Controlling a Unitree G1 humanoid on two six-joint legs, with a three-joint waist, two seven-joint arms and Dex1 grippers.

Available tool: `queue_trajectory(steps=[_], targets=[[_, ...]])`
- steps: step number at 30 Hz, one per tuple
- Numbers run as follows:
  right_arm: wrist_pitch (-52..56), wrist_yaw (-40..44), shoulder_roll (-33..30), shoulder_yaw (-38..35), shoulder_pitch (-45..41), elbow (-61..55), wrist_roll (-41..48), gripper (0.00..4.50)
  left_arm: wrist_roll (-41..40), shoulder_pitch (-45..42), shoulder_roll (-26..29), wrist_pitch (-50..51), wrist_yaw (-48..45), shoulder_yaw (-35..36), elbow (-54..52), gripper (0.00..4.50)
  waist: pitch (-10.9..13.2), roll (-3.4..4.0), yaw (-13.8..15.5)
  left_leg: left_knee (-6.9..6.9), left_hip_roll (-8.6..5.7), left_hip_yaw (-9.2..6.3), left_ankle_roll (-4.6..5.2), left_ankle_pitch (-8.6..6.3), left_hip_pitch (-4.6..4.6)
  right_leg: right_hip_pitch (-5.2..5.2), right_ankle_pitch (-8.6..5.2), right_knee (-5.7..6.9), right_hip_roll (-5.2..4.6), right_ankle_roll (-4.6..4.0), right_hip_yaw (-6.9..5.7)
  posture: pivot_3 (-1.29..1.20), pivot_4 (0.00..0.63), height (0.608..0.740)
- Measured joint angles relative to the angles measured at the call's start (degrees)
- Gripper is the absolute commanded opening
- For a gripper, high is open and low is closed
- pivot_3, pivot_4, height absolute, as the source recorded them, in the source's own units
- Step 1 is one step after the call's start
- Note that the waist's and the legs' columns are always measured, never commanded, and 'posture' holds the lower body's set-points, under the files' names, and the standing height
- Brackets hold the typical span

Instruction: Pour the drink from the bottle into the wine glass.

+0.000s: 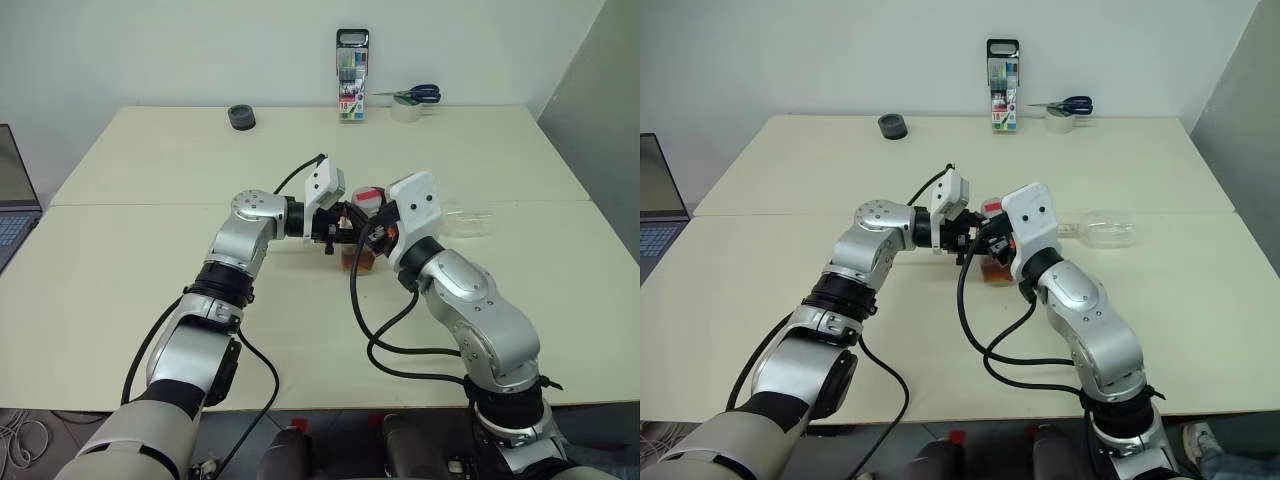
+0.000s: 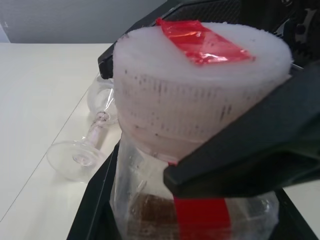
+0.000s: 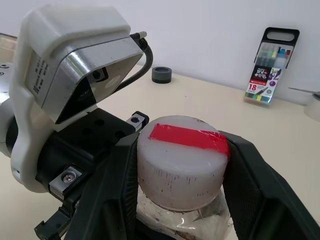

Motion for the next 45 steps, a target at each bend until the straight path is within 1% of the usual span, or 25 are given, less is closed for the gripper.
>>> queue_trajectory(steps=[1, 3, 5, 7, 9, 11, 13, 16, 17, 18, 21, 22, 24, 26, 28, 33, 35, 38, 44, 45], targets=[[-0.6, 0.5, -0.3, 0.0, 0.0, 0.4, 0.1, 1.96, 0.0, 0.0, 0.0, 0.0, -0.1, 0.1, 0.0, 1.77, 0.0, 0.0, 0.0, 0.0, 0.0, 0.0, 0.0, 0.0, 0.0, 0.0, 0.0, 0.0, 0.0, 0.0, 0.0, 0.0, 0.15, 0.74], [-4.3, 4.7, -2.5, -0.6, -0.5, 2.7, 1.4, 1.96, -0.1, 0.0, 0.2, 0.3, -0.5, 0.4, 0.0, 1.77, 0.0, 0.0, 0.0, 0.02, -0.03, 0.03, 0.0, 0.0, 0.0, 0.02, 0.0, -0.01, -0.01, 0.0, 0.0, 0.0, 0.15, 0.74], [-9.7, 16.4, -8.9, -2.4, -3.8, 8.6, 5.8, 1.96, -0.6, 0.0, 0.6, 0.4, -2.0, 0.5, -0.1, 1.77, 0.0, 0.0, 0.0, 0.04, -0.08, 0.14, 0.02, 0.0, 0.0, 0.06, 0.0, -0.05, -0.02, 0.0, 0.0, 0.0, 0.15, 0.74], [-12.9, 25.6, -13.2, -3.1, -7.4, 13.6, 8.4, 1.96, -0.7, 0.0, 1.0, 0.1, -3.5, 0.5, -0.5, 1.77, 0.0, 0.0, -0.1, 0.03, -0.02, 0.19, 0.03, 0.0, 0.02, 0.07, 0.0, -0.04, 0.02, 0.0, -0.06, 0.0, 0.15, 0.74], [-13.1, 36.4, -18.0, -3.2, -13.3, 20.7, 12.2, 1.96, -0.7, -0.1, 1.2, -0.1, -4.7, 0.2, -0.5, 1.77, 0.0, 0.0, -0.2, 0.0, -0.01, 0.23, 0.04, 0.01, 0.02, 0.07, 0.0, -0.03, 0.03, 0.0, -0.08, 0.0, 0.15, 0.74], [-11.4, 41.7, -19.7, -3.4, -16.6, 24.2, 14.2, 1.96, -0.6, -0.6, 1.2, -0.1, -5.7, 0.1, -0.4, 1.77, 0.0, 0.0, -0.2, -0.02, 0.05, 0.19, 0.04, 0.01, 0.02, 0.06, 0.0, -0.03, 0.06, 0.0, -0.15, 0.0, 0.15, 0.74], [-9.6, 44.0, -20.5, -3.4, -18.3, 26.1, 15.3, 1.96, -0.3, -1.1, 1.3, -0.1, -6.4, -0.2, 0.2, 1.76, 0.0, 0.0, -0.2, -0.05, 0.05, 0.17, 0.04, 0.01, 0.0, 0.05, 0.0, -0.04, 0.06, 0.0, -0.16, 0.0, 0.15, 0.74], [-9.6, 42.9, -19.6, -3.8, -17.2, 25.8, 15.2, 1.96, 0.2, -1.2, 1.3, -0.1, -6.4, -0.2, 1.0, 1.76, 0.0, 0.0, -0.2, -0.04, 0.05, 0.07, 0.03, 0.01, -0.02, 0.02, 0.0, -0.04, -0.01, 0.0, -0.11, 0.0, 0.15, 0.74], [-10.0, 41.4, -18.9, -4.2, -16.0, 24.9, 14.9, 2.7, 0.3, -1.3, 1.3, -0.2, -6.3, -0.2, 1.3, 1.76, 0.0, 0.0, -0.2, -0.01, 0.04, 0.05, 0.03, 0.01, -0.04, 0.02, 0.0, -0.04, -0.02, 0.0, -0.11, 0.0, 0.15, 0.74], [-10.2, 39.4, -18.2, -4.6, -14.7, 23.3, 14.6, 2.95, 0.5, -1.3, 1.1, -0.2, -5.8, -0.2, 1.4, 1.76, 0.0, 0.0, -0.1, -0.01, 0.05, 0.02, 0.03, 0.02, -0.06, 0.0, 0.0, -0.03, -0.06, 0.0, -0.1, 0.0, 0.15, 0.74], [-9.6, 33.5, -17.4, -6.8, -11.7, 18.1, 13.9, 3.96, 0.7, -1.6, 1.0, -0.5, -5.1, -0.2, 1.4, 1.76, 0.0, 0.0, 0.0, 0.03, 0.05, -0.02, 0.02, 0.02, -0.08, -0.01, 0.0, -0.03, -0.12, 0.0, -0.08, 0.0, 0.15, 0.74], [-8.9, 31.6, -17.3, -7.7, -11.2, 16.5, 13.8, 3.97, 0.7, -1.6, 1.1, -0.6, -4.8, -0.1, 1.4, 1.76, 0.0, 0.0, 0.0, 0.03, 0.04, -0.01, 0.02, 0.02, -0.08, -0.01, 0.0, -0.04, -0.12, 0.0, -0.05, 0.0, 0.15, 0.74], [-5.6, 26.4, -16.2, -9.4, -8.4, 9.1, 13.7, 3.97, 0.7, -1.6, 1.0, -0.8, -4.6, -0.1, 1.5, 1.76, 0.0, 0.0, 0.0, 0.01, 0.06, -0.07, 0.02, 0.02, -0.07, 0.0, 0.0, -0.03, -0.11, 0.0, -0.08, 0.0, 0.15, 0.74], [-2.7, 22.7, -14.7, -8.2, -4.7, 2.3, 13.7, 3.97, 0.7, -1.6, 1.0, -0.8, -4.5, -0.1, 1.5, 1.76, 0.0, 0.0, 0.0, -0.05, 0.04, -0.06, 0.02, 0.02, -0.07, -0.03, 0.0, -0.04, -0.08, 0.0, -0.08, 0.0, 0.15, 0.74], [-1.3, 18.6, -12.9, -5.8, -2.2, -1.4, 12.2, 3.97, 0.8, -1.5, 1.0, -0.8, -4.4, -0.1, 1.6, 1.76, 0.0, 0.0, -0.1, 0.0, -0.01, 0.01, 0.02, 0.02, -0.06, -0.03, 0.0, -0.02, -0.07, 0.0, -0.03, 0.0, 0.15, 0.74], [-1.8, 8.6, -7.7, -1.9, -1.7, -1.6, 5.4, 3.97, 0.8, -1.5, 0.7, -0.9, -4.4, -0.1, 1.6, 1.76, 0.0, 0.0, -0.1, 0.04, -0.01, 0.0, 0.01, 0.07, -0.02, -0.02, 0.0, 0.05, -0.03, 0.0, -0.05, 0.0, 0.15, 0.74], [-2.2, 6.2, -6.9, -1.6, -1.6, -1.2, 3.1, 3.97, 0.8, -1.5, 0.7, -0.9, -4.4, -0.1, 1.7, 1.76, 0.0, 0.0, 0.0, 0.04, -0.03, 0.01, 0.01, 0.07, -0.03, -0.02, 0.0, 0.05, -0.04, 0.0, -0.03, 0.0, 0.15, 0.74], [-2.5, 4.6, -6.0, -1.5, -1.3, -0.8, 1.6, 3.97, 0.8, -1.5, 0.7, -1.0, -4.3, -0.1, 1.8, 1.76, 0.0, 0.0, 0.0, 0.0, -0.03, 0.0, 0.01, 0.07, -0.03, -0.02, 0.0, 0.03, -0.05, 0.0, -0.04, 0.0, 0.15, 0.74], [-2.4, 3.8, -4.9, -1.8, -0.2, -0.5, 1.7, 3.97, 1.0, -1.5, 0.5, -1.1, -4.1, -0.1, 2.4, 1.76, 0.0, 0.0, 0.0, 0.0, -0.03, 0.0, 0.01, 0.07, -0.03, -0.02, 0.0, 0.04, -0.05, 0.0, -0.05, 0.0, 0.15, 0.74], [-2.4, 3.8, -4.6, -2.0, 0.0, -0.4, 1.8, 3.8, 1.0, -1.5, 0.4, -1.2, -4.1, -0.1, 2.6, 1.76, 0.0, 0.0, 0.0, 0.0, -0.03, 0.01, 0.01, 0.07, -0.03, -0.02, 0.0, 0.04, -0.04, 0.0, -0.05, 0.0, 0.15, 0.74]])
